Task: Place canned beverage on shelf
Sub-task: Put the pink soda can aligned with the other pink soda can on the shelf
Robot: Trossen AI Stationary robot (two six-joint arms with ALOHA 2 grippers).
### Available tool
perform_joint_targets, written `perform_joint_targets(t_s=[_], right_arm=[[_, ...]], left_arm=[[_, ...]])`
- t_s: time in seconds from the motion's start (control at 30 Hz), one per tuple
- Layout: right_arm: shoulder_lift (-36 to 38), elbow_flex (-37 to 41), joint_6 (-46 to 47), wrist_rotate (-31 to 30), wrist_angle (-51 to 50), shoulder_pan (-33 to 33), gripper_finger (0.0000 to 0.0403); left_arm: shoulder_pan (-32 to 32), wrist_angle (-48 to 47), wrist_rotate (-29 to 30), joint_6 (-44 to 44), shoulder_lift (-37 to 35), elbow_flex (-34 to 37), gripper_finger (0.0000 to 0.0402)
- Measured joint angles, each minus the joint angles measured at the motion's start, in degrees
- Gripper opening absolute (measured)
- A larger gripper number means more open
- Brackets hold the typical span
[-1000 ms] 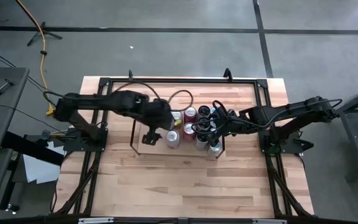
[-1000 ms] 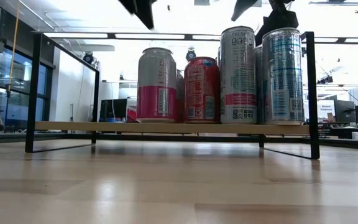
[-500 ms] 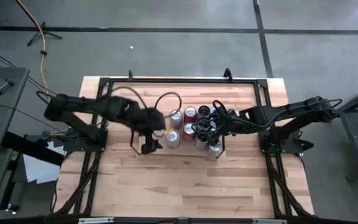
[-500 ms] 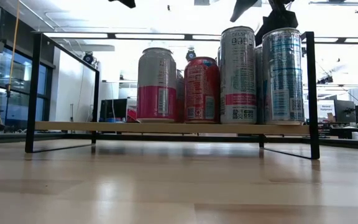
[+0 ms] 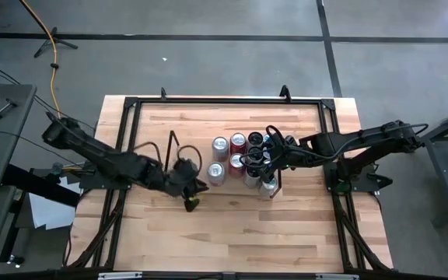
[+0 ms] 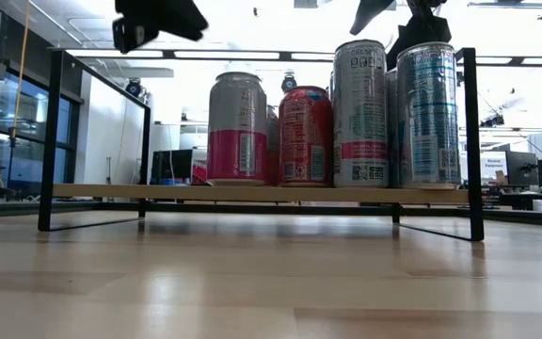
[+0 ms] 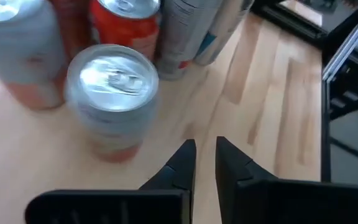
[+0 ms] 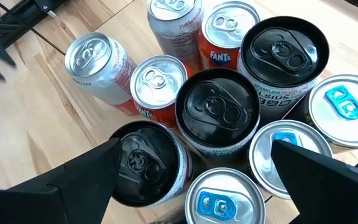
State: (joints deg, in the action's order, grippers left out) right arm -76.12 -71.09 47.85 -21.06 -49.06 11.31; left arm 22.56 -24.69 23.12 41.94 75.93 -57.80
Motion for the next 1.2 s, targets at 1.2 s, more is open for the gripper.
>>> perform_joint_targets(t_s=[1.2], right_arm=[[0.0,0.0,-0.04,-1.46,0.44,-0.02,0.0399]], left_arm=[[-3.19,2.34,14.25,11.38,16.9,-0.88,0.0]])
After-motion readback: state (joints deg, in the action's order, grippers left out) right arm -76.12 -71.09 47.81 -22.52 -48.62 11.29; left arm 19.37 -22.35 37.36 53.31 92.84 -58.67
